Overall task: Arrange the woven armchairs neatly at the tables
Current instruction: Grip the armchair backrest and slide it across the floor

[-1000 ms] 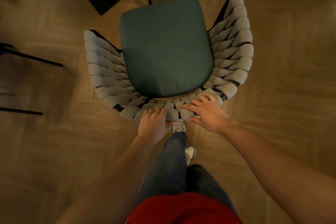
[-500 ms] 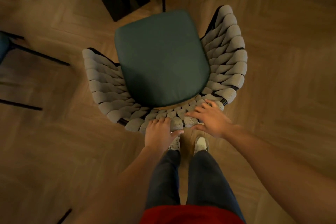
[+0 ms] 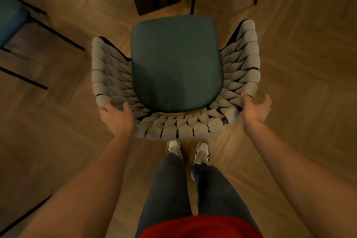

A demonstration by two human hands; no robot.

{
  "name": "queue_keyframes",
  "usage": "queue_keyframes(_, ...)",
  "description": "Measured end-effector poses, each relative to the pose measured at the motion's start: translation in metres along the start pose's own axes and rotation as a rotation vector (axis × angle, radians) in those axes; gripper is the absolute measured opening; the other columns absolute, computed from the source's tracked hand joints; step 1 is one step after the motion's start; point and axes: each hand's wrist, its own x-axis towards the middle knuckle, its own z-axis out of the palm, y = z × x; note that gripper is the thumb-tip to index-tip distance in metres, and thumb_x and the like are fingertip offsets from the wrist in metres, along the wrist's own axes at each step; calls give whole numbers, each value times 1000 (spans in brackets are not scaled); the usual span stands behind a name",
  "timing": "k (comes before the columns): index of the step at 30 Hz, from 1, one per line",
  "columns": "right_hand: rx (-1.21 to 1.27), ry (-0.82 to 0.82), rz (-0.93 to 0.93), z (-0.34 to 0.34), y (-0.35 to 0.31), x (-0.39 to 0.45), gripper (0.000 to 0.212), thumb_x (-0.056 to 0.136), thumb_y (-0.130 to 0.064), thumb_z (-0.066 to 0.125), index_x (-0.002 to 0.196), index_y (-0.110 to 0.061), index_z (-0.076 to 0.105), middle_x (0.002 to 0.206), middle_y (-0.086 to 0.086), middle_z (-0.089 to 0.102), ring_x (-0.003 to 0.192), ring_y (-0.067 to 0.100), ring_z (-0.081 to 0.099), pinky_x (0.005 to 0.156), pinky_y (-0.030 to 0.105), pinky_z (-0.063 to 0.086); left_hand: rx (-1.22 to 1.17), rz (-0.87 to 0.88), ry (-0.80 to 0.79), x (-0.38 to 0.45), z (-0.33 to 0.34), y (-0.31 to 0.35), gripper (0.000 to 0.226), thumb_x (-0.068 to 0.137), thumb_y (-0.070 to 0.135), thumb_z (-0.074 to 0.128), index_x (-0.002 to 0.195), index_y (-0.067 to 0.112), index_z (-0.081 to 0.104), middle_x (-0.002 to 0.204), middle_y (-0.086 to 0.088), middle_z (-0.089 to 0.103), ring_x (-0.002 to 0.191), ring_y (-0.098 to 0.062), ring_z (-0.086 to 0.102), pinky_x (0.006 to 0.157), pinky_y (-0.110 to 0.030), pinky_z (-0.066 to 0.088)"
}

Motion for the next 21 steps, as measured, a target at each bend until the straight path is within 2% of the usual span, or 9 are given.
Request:
queue_keyframes(2,177,-121,190,4,-1,3,86,84,-38,75,154,-25,27,150,7,43,129,28,49,105,48,45,-45,-82,67,8,3,9,52,97,29,57,140,6,41,146,-17,36,133,-36,35,108,-45,32)
queue_keyframes(4,305,-209,288,12,0,0,72,87,-30,73,147,-20,36,139,8,54,115,26,59,94,47,53,-68,-178,120,17,6,11,50,95,27,56,138,6,42,146,-18,36,132,-37,33,107,-45,29)
queue_keyframes(7,376,-201,346,24,2,-1,55,89,-26,72,135,-18,44,128,9,60,105,27,64,81,46,57,-70,-303,127,37,8,9,53,93,27,56,140,8,40,150,-18,33,134,-39,31,108,-47,28)
queue_keyframes(10,363,-198,347,26,2,2,52,92,-27,69,136,-19,43,124,7,60,102,26,64,70,44,56,-134,-485,6,61,12,2,59,95,36,56,145,11,35,148,-18,40,132,-41,40,107,-51,37)
queue_keyframes(13,370,-201,342,28,-2,5,46,93,-24,68,133,-18,45,116,4,61,89,19,64,58,37,52,-252,-565,-89,73,15,-3,55,99,38,54,143,11,35,140,-18,48,122,-40,52,96,-50,49)
queue_keyframes(15,362,-203,325,31,-9,8,39,93,-21,68,126,-18,49,114,4,63,87,17,65,61,37,54,-221,-567,-70,77,18,-1,50,101,37,51,141,11,38,138,-19,51,119,-40,54,93,-49,51)
queue_keyframes(19,307,-177,248,51,-34,22,32,89,-18,72,115,-18,52,117,8,65,99,24,65,86,47,56,-154,-559,-47,92,21,12,50,101,38,50,139,8,40,137,-22,51,122,-43,52,101,-54,46)
queue_keyframes(21,270,-183,205,65,-51,30,29,87,-17,74,107,-21,54,112,6,66,99,24,65,90,49,56,-123,-554,-52,103,20,18,50,100,38,52,137,6,42,136,-23,52,121,-43,52,100,-52,46)
